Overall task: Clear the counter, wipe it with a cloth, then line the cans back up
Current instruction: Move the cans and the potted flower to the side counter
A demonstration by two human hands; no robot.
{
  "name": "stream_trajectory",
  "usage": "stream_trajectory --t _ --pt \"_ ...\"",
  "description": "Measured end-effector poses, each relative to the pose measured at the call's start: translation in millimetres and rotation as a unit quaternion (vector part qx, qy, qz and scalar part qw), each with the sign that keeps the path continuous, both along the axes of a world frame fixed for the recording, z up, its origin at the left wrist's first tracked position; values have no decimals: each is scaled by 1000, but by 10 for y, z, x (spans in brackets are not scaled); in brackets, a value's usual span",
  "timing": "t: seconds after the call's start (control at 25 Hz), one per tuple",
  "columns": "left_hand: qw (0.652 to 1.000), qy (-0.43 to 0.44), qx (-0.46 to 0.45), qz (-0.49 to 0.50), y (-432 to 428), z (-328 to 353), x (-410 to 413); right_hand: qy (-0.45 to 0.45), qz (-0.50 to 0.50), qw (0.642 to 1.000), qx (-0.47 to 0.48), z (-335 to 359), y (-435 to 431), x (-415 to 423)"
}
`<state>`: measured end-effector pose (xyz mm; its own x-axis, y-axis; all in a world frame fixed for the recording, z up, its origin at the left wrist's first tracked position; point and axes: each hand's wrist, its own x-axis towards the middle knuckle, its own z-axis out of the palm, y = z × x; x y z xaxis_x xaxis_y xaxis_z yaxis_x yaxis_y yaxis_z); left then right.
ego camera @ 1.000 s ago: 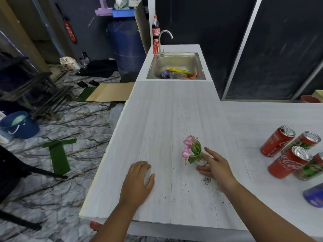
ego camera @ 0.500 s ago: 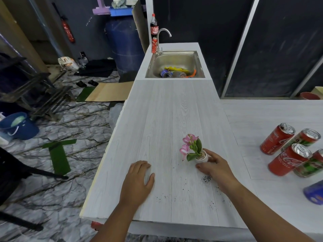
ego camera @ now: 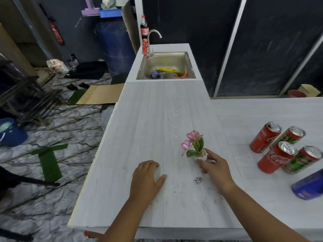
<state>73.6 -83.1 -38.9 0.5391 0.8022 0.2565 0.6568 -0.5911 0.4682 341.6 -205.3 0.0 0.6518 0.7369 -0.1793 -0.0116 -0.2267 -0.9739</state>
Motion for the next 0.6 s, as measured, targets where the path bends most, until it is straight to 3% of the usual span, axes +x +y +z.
stream_trajectory --t 0.24,0.6 --pt "994 -28 21 -105 -67 116 918 -80 -24 996 7 58 -185 432" --pt "986 -6 34 -164 -105 27 1660 -100 -124 987 -10 -87 -356 1065"
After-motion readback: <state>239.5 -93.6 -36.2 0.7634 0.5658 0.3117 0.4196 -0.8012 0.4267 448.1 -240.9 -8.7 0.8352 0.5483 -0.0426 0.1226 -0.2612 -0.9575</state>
